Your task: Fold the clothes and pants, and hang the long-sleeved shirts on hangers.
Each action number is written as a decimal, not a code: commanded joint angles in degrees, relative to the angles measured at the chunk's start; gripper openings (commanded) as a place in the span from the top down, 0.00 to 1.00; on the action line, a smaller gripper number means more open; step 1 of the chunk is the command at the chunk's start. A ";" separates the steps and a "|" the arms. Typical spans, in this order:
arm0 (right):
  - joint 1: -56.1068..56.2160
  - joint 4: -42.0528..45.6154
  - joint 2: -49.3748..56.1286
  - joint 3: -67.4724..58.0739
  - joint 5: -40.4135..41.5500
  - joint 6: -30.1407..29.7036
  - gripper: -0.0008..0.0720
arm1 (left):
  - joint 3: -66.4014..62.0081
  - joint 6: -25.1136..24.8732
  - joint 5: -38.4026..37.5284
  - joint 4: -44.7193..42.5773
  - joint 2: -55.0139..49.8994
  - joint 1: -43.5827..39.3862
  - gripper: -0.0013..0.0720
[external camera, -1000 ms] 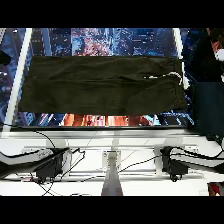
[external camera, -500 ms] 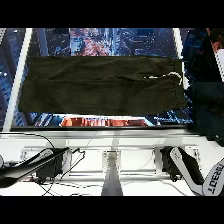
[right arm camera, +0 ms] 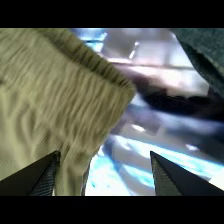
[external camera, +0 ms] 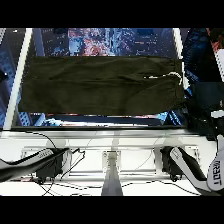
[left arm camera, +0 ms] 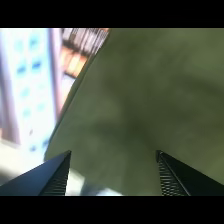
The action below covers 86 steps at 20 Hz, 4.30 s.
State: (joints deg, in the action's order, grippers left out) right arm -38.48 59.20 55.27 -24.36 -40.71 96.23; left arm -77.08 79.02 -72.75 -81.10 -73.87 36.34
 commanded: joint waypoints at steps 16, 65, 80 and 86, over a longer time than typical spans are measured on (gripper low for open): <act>2.51 -12.35 7.45 -1.79 10.88 -15.04 0.95 | 35.54 -0.90 14.78 7.19 5.51 13.53 0.07; 14.95 12.57 31.47 -40.48 24.57 12.57 0.95 | -18.99 15.32 45.46 18.99 -33.35 -16.61 0.80; 15.08 13.14 32.24 -40.94 12.50 2.89 0.04 | -14.38 9.99 1.33 -5.75 -18.80 -5.42 0.13; 15.08 13.18 32.24 -40.94 10.71 0.68 0.04 | 8.13 8.59 17.55 16.96 -14.67 -5.16 0.13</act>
State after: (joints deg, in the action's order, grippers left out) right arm -23.42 72.36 87.53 -65.28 -28.99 98.87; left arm -78.13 88.53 -63.22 -76.31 -90.00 30.87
